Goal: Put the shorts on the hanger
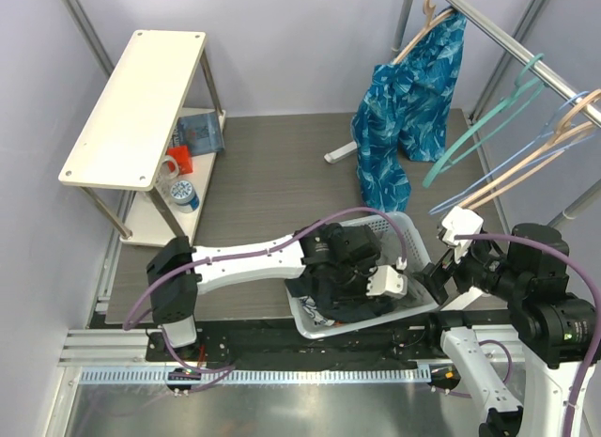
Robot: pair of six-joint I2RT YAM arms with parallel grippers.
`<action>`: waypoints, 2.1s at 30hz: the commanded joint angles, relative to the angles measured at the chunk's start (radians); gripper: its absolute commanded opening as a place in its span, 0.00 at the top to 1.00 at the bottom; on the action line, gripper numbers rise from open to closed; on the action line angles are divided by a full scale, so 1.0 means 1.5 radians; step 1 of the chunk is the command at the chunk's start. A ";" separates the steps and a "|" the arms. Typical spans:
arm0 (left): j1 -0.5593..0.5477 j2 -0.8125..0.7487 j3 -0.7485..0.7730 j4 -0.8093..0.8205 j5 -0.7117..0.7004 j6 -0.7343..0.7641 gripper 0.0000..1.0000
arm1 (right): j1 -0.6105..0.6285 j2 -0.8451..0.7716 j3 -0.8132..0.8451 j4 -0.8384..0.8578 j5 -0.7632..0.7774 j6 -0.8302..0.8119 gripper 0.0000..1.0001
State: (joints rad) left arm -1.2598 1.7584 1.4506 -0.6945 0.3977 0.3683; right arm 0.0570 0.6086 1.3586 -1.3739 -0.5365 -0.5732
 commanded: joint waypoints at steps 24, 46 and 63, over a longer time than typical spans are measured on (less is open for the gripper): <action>0.279 -0.399 0.171 -0.007 -0.171 0.011 1.00 | 0.002 0.184 0.108 0.160 -0.269 0.160 0.01; 0.339 -0.427 0.159 0.056 -0.085 -0.106 1.00 | 0.286 0.319 0.084 0.529 -0.139 0.360 0.02; 0.420 -0.319 0.089 0.144 -0.039 -0.307 0.54 | 0.402 0.313 -0.047 0.701 -0.065 0.669 0.99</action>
State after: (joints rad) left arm -0.6441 1.2293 1.5768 -0.5694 0.3428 0.0380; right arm 0.6529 1.1034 1.3499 -0.4915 -0.6983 0.1967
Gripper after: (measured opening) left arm 0.230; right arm 0.047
